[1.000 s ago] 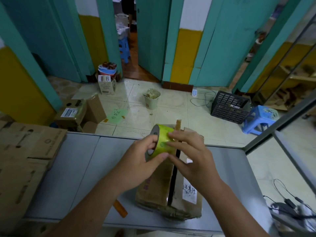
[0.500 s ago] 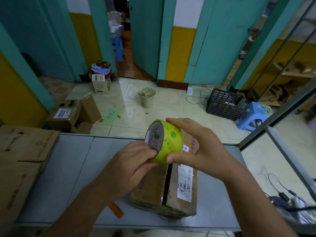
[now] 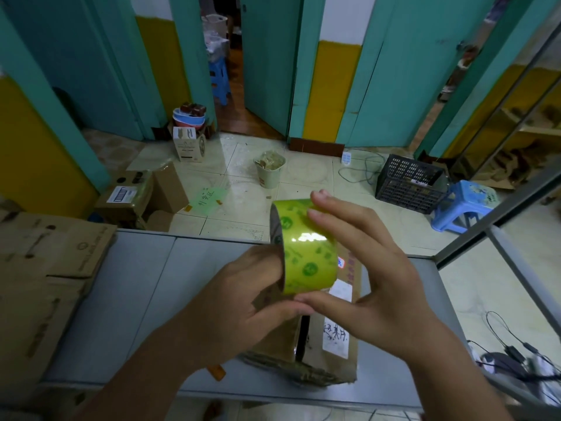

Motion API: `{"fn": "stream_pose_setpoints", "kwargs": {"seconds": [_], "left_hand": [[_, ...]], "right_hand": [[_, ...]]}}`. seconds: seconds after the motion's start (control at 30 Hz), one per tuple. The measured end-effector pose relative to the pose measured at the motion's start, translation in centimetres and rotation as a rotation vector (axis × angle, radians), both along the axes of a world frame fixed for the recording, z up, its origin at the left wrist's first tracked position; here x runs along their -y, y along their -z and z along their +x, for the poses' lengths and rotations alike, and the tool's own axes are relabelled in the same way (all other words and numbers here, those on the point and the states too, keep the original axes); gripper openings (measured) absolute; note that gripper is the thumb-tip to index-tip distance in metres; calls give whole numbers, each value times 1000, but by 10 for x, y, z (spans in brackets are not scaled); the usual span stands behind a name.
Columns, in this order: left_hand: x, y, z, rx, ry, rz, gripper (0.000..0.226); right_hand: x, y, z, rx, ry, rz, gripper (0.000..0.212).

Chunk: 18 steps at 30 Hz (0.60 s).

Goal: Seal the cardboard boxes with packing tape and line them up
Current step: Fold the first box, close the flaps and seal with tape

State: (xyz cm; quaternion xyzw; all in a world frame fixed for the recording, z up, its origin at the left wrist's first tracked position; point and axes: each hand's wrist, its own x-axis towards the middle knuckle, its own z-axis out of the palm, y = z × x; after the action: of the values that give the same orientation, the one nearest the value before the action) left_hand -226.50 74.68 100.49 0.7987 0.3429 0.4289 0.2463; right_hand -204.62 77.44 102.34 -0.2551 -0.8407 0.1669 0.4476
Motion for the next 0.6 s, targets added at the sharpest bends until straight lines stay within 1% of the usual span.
{"fn": "stream_pose_setpoints", "kwargs": {"seconds": [0.1,0.13,0.17,0.2,0.23,0.3,0.33,0.37,0.4,0.47,0.6], "left_hand": [[1,-3,0,-35,-4,126,28],[1,-4,-1,-20,5,132,27],[2,-4,0,22,21,97,27],[3,-5,1,105,52,5,27],[5,-7,4,241,103,-143,28],[7,-11,16,589,167,-432,30],[7,-13,23,733,130,-530,28],[6,-14,28,832,69,-594,27],[5,-14,32,888,20,-635,27],[2,-13,34,909,1,-681,28],[1,-11,36,803,74,-679,35]], "right_hand": [[3,-4,1,4,-9,2,80],[4,-5,1,6,-3,10,79],[4,-4,1,9,6,24,77],[3,-3,1,20,17,49,73],[2,0,0,42,37,85,69],[2,8,-5,96,104,169,62],[3,13,-9,112,134,202,62],[4,18,-13,114,153,224,63],[5,23,-16,104,163,235,66],[7,29,-18,72,167,231,74],[5,35,-11,37,157,154,79]]}}
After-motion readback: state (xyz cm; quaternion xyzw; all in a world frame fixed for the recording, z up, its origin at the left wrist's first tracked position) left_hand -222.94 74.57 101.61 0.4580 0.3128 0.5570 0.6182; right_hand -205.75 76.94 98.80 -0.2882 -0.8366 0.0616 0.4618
